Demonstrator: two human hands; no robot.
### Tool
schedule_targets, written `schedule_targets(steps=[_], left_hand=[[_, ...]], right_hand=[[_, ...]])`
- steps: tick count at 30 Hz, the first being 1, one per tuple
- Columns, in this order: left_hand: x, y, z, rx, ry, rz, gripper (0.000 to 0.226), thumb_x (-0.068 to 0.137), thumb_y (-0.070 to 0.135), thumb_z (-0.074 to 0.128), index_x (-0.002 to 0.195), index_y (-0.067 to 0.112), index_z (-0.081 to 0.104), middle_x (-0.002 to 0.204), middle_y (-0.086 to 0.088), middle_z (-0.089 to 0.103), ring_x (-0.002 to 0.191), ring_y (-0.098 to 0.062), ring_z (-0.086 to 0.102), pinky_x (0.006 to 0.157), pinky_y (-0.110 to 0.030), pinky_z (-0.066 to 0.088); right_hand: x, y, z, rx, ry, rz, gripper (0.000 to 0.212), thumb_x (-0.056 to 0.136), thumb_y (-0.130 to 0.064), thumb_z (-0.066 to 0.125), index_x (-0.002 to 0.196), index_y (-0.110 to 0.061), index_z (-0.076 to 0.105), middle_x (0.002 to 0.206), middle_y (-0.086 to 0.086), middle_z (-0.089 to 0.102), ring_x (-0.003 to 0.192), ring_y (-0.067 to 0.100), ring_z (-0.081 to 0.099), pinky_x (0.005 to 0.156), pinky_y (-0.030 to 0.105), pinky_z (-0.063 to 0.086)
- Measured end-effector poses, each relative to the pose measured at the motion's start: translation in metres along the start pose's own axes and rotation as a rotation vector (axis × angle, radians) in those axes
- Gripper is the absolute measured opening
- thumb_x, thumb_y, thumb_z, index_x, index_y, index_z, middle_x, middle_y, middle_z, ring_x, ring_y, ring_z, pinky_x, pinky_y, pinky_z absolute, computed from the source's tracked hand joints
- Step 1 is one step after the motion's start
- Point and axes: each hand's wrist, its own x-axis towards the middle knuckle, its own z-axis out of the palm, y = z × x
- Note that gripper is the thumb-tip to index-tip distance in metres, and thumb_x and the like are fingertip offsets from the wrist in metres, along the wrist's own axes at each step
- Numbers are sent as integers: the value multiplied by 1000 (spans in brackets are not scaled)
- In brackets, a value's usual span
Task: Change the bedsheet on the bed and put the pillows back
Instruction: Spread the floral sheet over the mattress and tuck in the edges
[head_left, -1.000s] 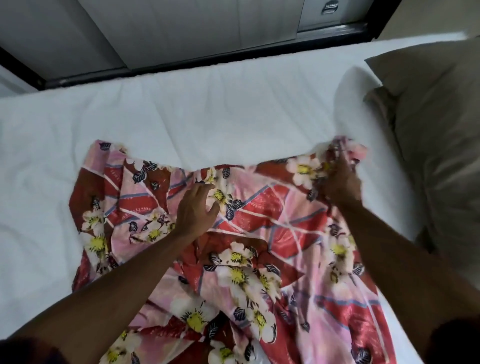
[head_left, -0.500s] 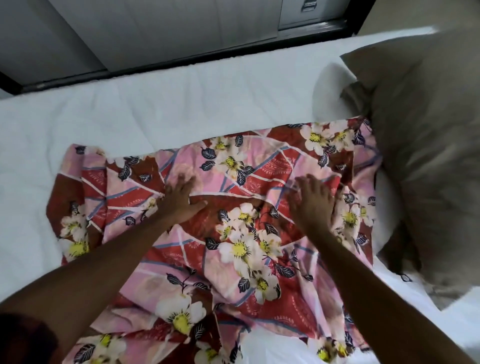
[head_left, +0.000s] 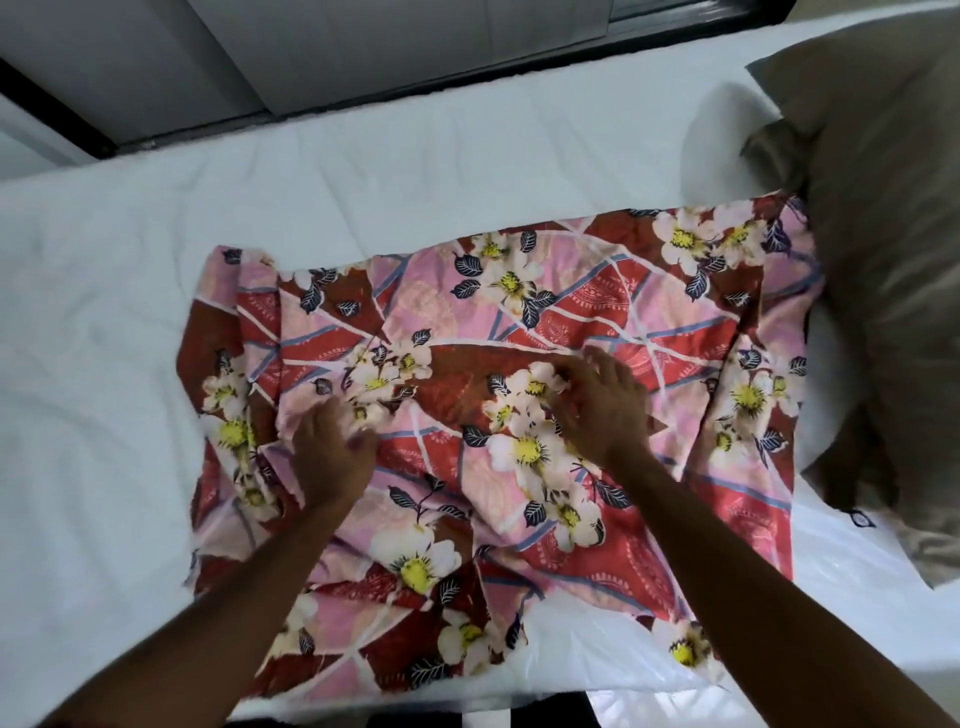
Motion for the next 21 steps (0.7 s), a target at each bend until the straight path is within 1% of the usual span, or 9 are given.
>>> schedule_targets(steps=[1, 3, 5, 8, 10, 11, 15, 18, 21], left_hand=[[-16, -12, -4, 41, 13, -61, 74, 78, 36, 81, 139, 9, 48, 142, -23, 47, 130, -44, 44, 99, -55, 40], [-42, -45, -8, 88, -60, -246, 93, 76, 45, 81, 150, 14, 35, 155, -22, 32, 141, -43, 30, 108, -59, 32], [-56, -76, -7, 92, -137, -361, 104, 75, 54, 78, 156, 18, 23, 158, -23, 27, 143, -44, 27, 109, -60, 31], [-59, -96, -3, 87, -166, -331, 99, 77, 49, 77, 155, 16, 25, 154, -27, 32, 140, -48, 30, 112, -57, 29], [-49, -94, -1, 42, -159, -309, 91, 77, 37, 80, 151, 11, 32, 151, -29, 32, 141, -49, 26, 114, -57, 27], [-43, -92, 0, 6, -158, -304, 88, 76, 31, 81, 149, 10, 36, 148, -30, 34, 138, -50, 30, 112, -58, 31], [-27, -89, 3, -65, -163, -301, 77, 76, 10, 76, 143, 15, 40, 143, -26, 34, 119, -49, 50, 93, -52, 51], [-19, -101, 5, -50, -109, -206, 73, 75, 3, 74, 141, 13, 43, 137, -27, 40, 113, -48, 52, 89, -52, 53], [-1, -119, -1, 11, -56, -35, 65, 78, -1, 71, 139, 11, 49, 127, -28, 50, 111, -48, 53, 88, -53, 52]], right_hand=[[-5, -12, 6, -21, -42, -66, 58, 91, -57, 53, 142, -30, 45, 154, 8, 41, 140, 33, 37, 110, 59, 36], [-8, -31, 21, -70, -124, -151, 65, 90, -64, 51, 146, -34, 40, 158, 8, 35, 144, 35, 31, 115, 61, 28], [-3, -44, 33, -124, -181, -220, 76, 87, -75, 46, 152, -39, 33, 162, 9, 28, 149, 36, 23, 118, 62, 17], [7, -53, 47, -204, -221, -314, 90, 77, -88, 42, 154, -42, 30, 164, 9, 25, 151, 36, 19, 119, 64, 16], [14, -57, 52, -285, -259, -344, 95, 74, -90, 41, 155, -42, 29, 161, 8, 30, 146, 36, 25, 116, 64, 20], [17, -59, 52, -322, -256, -349, 95, 74, -91, 41, 154, -41, 31, 158, 6, 33, 143, 35, 29, 114, 63, 24], [29, -57, 45, -377, -137, -363, 83, 76, -87, 46, 144, -38, 46, 143, 1, 47, 126, 33, 47, 104, 52, 35], [42, -53, 35, -404, -87, -325, 59, 84, -70, 45, 131, -35, 56, 125, 6, 57, 113, 36, 53, 97, 49, 40], [53, -62, 35, -430, -134, -287, 49, 91, -53, 36, 124, -26, 60, 109, 13, 63, 101, 38, 60, 87, 49, 47]])
